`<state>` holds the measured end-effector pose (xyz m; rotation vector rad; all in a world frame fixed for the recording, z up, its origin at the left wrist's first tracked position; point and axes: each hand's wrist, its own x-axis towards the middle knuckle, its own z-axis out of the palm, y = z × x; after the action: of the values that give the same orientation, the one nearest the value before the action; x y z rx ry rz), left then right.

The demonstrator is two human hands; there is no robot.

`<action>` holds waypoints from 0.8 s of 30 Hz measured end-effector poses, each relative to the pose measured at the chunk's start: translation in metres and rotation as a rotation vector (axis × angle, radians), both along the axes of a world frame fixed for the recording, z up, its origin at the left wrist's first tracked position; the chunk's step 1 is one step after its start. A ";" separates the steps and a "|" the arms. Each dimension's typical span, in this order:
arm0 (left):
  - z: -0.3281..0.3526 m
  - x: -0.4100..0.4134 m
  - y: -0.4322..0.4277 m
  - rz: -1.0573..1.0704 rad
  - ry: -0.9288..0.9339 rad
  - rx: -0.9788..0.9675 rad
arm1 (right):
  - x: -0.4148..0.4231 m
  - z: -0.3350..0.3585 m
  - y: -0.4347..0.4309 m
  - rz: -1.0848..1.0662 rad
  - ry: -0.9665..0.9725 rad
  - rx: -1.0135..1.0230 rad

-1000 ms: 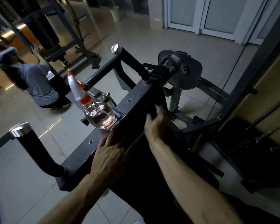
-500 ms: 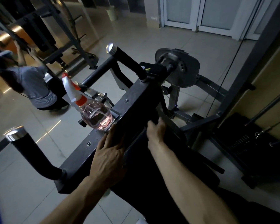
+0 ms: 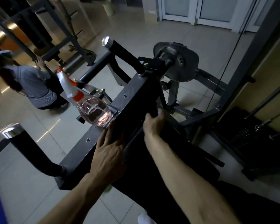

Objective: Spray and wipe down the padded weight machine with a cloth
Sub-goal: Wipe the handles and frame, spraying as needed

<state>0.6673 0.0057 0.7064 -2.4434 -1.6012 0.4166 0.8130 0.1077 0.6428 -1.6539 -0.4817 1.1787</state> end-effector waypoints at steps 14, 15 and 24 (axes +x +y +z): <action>0.008 -0.025 -0.032 0.194 -0.173 0.109 | -0.003 0.008 0.008 0.043 -0.181 0.169; 0.010 -0.029 -0.035 0.253 -0.220 0.129 | -0.015 0.010 -0.005 0.075 -0.211 0.187; 0.009 -0.039 -0.038 0.353 -0.335 0.216 | -0.018 -0.002 -0.037 0.370 -0.314 0.356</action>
<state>0.6284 -0.0318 0.7155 -2.1541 -2.0980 -0.1270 0.7950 0.0711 0.6406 -1.4755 -1.1677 1.0165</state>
